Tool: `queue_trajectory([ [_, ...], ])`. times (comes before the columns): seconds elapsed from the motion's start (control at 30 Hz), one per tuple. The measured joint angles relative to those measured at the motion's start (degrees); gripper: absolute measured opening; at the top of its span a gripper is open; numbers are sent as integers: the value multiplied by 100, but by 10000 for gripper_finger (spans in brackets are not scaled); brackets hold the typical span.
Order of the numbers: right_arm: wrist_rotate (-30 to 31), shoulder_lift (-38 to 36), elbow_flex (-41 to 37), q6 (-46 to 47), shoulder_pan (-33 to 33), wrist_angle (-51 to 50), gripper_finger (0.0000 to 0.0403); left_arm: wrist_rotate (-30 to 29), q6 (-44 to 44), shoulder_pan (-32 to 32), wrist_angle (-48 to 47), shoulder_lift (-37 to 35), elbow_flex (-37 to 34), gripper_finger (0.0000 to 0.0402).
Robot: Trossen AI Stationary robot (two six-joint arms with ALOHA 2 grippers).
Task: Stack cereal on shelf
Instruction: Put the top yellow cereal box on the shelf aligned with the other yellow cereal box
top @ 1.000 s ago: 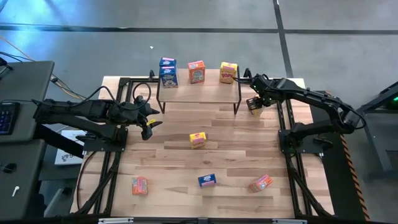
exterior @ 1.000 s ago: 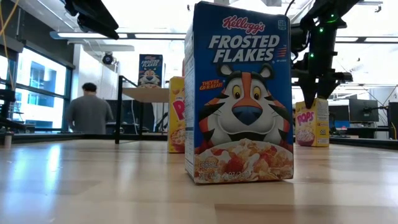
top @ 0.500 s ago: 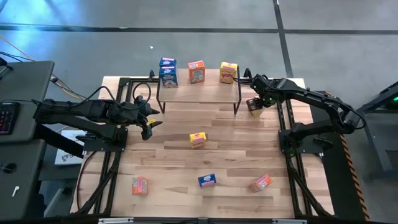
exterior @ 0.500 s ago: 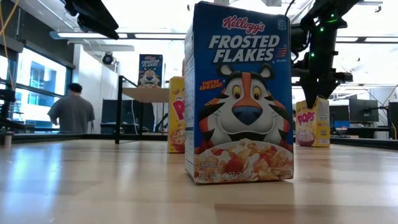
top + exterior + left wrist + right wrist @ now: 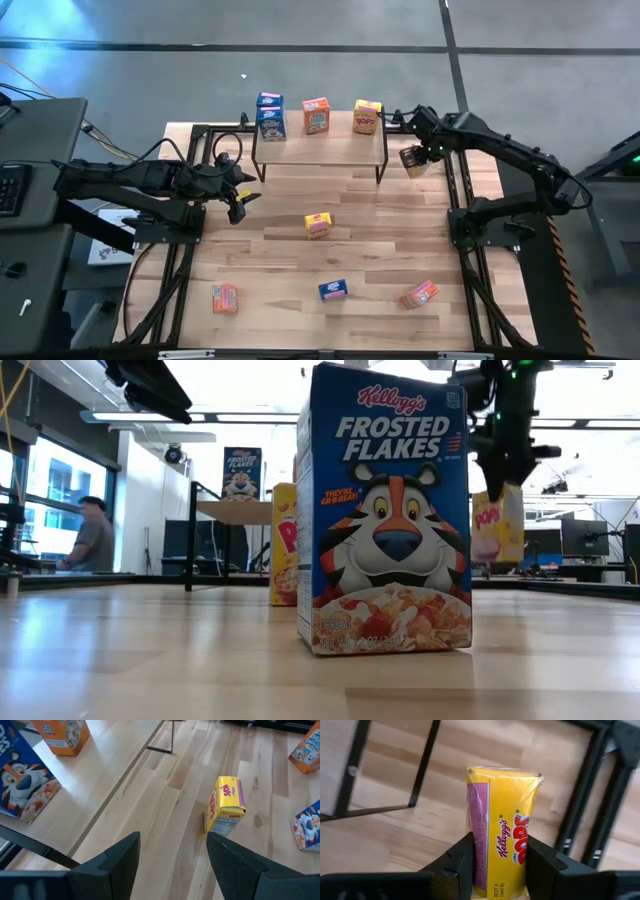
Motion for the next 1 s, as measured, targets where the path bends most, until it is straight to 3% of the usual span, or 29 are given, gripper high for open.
queue_trajectory([
  [0.37, 129, 0, 1658, -242, 0, -965, 128, -39, -146, 0, 2, 0, 0, 220],
  [0.57, 704, 0, 2571, -550, 0, -1292, 128, -39, -151, 0, 3, 0, 0, 220],
  [1.0, 706, 2, 4064, -1907, 0, -791, 128, -38, -152, -1, 208, 2, -4, 220],
])
